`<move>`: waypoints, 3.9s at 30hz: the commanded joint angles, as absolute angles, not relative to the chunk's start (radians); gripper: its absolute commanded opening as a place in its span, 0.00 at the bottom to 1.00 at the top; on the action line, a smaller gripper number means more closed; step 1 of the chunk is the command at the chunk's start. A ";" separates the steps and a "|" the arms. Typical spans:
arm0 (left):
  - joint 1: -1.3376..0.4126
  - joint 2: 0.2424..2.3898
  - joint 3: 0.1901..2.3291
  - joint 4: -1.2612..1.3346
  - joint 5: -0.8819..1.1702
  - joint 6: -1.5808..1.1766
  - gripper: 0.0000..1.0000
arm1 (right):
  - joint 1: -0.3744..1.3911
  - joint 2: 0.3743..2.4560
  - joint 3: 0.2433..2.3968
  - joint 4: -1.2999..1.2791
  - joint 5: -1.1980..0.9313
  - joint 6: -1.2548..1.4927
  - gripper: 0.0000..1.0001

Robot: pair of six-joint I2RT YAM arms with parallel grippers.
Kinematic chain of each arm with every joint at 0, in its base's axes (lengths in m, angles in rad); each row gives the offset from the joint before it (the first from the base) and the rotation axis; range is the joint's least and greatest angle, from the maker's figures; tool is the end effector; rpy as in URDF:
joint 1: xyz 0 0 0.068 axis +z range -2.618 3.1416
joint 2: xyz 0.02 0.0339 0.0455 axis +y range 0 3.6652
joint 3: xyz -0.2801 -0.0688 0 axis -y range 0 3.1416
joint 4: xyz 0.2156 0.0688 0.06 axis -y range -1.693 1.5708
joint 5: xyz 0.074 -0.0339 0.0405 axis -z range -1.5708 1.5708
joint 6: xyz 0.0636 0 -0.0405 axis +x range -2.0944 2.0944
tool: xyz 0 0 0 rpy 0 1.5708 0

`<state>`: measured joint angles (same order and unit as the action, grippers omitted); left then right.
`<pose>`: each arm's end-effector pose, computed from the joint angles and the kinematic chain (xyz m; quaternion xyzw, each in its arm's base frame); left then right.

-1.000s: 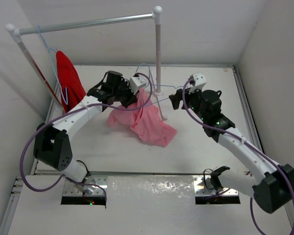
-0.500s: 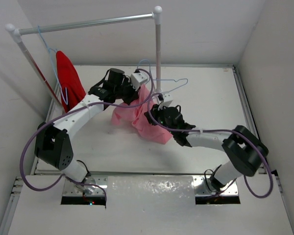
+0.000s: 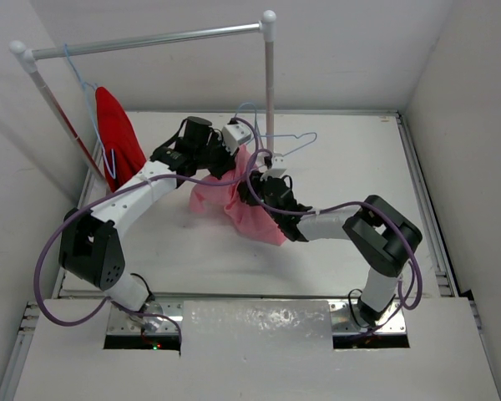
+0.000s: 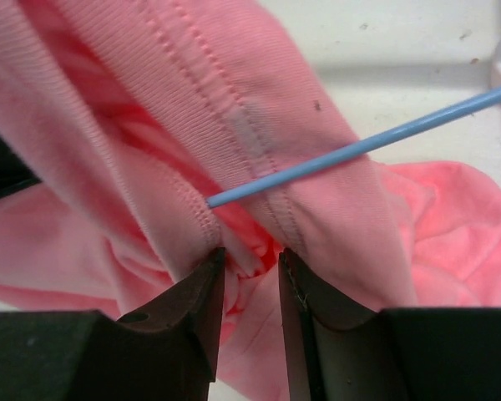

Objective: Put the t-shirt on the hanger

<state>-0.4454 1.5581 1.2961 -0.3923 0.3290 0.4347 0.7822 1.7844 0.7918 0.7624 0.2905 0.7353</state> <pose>0.3040 -0.1679 0.3140 0.4424 0.7696 -0.1492 0.4356 0.2816 0.2541 0.2087 0.0717 0.7773 0.3406 0.5241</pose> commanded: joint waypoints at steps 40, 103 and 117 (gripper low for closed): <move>-0.453 1.559 1.332 -0.334 0.414 0.428 0.00 | 0.784 1.850 0.795 0.802 0.436 0.801 0.49; -0.359 1.508 1.152 -0.359 0.465 0.554 0.00 | 0.526 1.529 0.504 0.747 0.048 0.755 0.58; -0.359 1.482 1.147 -0.331 0.436 0.528 0.00 | 0.611 1.759 0.661 0.629 0.011 0.764 0.43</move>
